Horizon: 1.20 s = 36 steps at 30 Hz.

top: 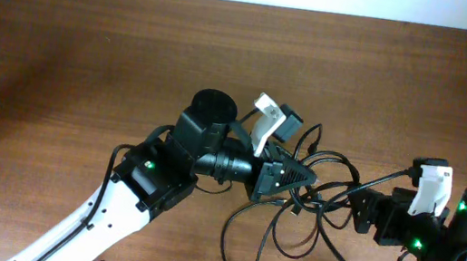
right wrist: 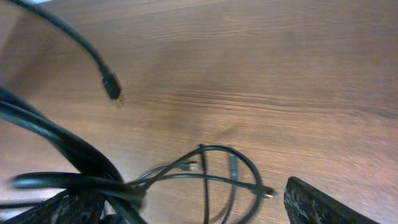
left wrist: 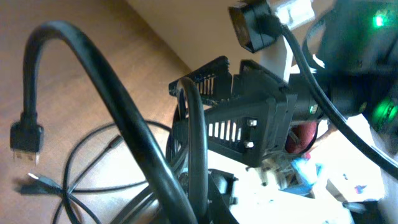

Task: Untangle cables

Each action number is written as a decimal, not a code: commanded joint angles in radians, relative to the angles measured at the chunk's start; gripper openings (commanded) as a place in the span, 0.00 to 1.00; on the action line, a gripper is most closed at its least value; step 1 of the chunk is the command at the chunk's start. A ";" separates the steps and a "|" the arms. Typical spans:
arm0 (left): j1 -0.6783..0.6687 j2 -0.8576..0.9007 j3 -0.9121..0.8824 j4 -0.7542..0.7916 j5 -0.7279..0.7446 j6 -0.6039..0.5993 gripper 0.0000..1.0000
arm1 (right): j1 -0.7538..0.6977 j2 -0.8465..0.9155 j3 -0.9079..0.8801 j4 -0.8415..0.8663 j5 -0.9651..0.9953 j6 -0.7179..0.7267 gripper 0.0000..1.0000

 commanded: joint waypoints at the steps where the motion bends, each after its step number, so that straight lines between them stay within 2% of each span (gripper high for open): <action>1: -0.005 -0.002 0.013 0.002 0.027 -0.144 0.00 | -0.002 -0.004 -0.001 0.017 0.134 0.051 0.90; 6: -0.014 -0.002 0.013 -0.029 0.059 -0.144 0.00 | -0.002 -0.004 -0.001 0.045 0.163 0.111 0.90; 7: -0.027 -0.002 0.013 -0.035 0.058 -0.144 0.00 | -0.002 -0.004 -0.001 0.050 0.108 0.108 0.94; 10: -0.038 -0.002 0.013 -0.034 0.051 -0.144 0.00 | -0.002 -0.004 -0.001 0.063 -0.141 -0.001 0.95; 20: -0.059 -0.002 0.013 -0.027 0.023 -0.147 0.00 | -0.002 -0.004 -0.001 0.133 -0.161 0.005 0.95; 22: -0.059 -0.002 0.013 -0.044 -0.025 -0.144 0.00 | -0.002 -0.004 -0.001 0.146 -0.137 0.023 0.95; 24: -0.058 -0.002 0.013 -0.072 -0.047 -0.093 0.00 | -0.002 -0.004 -0.001 0.145 -0.088 0.023 0.95; 27: -0.058 -0.002 0.013 -0.116 -0.043 0.066 0.00 | -0.002 -0.004 -0.001 0.139 -0.089 0.023 0.97; 36: -0.058 -0.002 0.013 0.018 -0.036 0.243 0.00 | -0.002 0.002 -0.001 -0.067 -0.032 0.012 0.98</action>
